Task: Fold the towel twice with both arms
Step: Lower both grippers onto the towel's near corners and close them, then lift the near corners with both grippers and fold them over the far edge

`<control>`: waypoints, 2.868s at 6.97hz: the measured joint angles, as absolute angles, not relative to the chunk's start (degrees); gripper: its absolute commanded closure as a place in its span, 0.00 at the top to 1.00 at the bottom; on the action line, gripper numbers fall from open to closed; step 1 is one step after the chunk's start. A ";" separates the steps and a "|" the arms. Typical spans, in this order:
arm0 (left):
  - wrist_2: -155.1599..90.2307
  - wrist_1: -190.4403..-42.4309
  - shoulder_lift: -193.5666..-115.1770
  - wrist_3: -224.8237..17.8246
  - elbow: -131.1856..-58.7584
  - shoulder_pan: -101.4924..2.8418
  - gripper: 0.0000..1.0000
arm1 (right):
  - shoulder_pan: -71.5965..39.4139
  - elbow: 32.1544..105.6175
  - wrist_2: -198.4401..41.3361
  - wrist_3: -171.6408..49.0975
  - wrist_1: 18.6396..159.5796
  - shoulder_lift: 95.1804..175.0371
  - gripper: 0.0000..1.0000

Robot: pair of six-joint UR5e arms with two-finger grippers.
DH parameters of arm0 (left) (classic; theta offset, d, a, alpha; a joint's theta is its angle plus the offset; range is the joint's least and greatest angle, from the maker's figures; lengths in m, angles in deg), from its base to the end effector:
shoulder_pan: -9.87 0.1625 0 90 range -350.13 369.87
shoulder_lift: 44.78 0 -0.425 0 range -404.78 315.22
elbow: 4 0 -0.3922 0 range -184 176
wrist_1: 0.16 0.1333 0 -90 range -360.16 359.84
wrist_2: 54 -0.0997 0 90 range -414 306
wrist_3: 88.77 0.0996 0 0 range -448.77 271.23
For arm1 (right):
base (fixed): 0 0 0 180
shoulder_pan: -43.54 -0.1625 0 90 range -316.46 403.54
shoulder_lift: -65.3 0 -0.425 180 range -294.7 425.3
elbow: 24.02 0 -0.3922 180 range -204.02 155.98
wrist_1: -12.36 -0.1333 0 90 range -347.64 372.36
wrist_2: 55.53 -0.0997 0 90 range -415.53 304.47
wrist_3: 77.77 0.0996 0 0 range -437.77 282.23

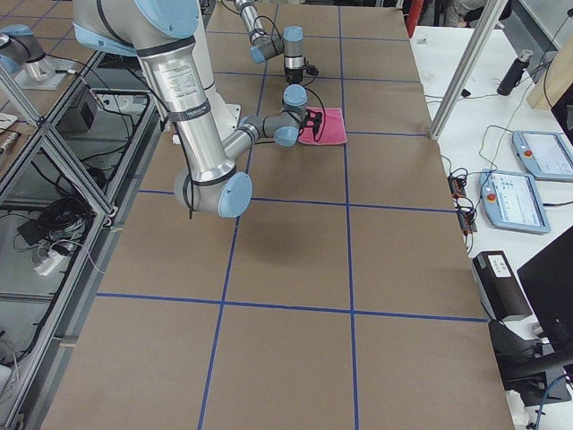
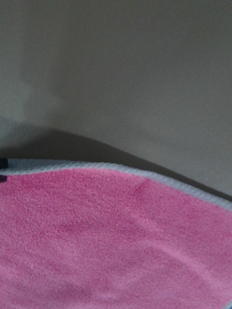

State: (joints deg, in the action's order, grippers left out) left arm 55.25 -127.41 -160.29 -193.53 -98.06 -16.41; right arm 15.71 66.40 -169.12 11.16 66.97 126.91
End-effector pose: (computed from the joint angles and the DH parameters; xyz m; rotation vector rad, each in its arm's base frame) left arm 0.5382 -0.3778 0.2979 -0.1808 1.1873 -0.4334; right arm -0.5500 -0.3960 0.2973 -0.0803 -1.1596 0.1828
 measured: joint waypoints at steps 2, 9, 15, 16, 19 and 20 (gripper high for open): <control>55.25 -127.35 -160.29 -193.54 -98.34 -16.41 0.00 | 15.56 67.00 -169.45 11.07 66.80 127.04 0.00; 55.79 -127.25 -160.43 -192.86 -98.60 -20.24 0.00 | 12.21 67.81 -169.81 11.36 67.00 127.33 0.00; 57.72 -127.22 -167.59 -192.44 -89.60 -26.65 0.00 | 7.45 59.41 -169.58 11.08 66.94 119.11 0.00; 57.72 -127.24 -167.81 -192.17 -88.75 -27.61 0.00 | 6.40 57.98 -169.39 11.01 66.92 118.13 0.00; 57.77 -127.24 -167.97 -190.33 -86.87 -29.77 0.00 | 3.97 52.34 -169.07 10.81 66.82 114.37 0.00; 57.79 -127.25 -168.10 -190.23 -86.50 -29.89 0.00 | 3.80 50.74 -168.77 10.77 66.79 113.05 0.00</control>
State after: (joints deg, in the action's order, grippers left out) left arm 57.79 -127.25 -168.10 -190.23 -86.50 -29.89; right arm 3.80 50.74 -168.77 10.77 66.79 113.05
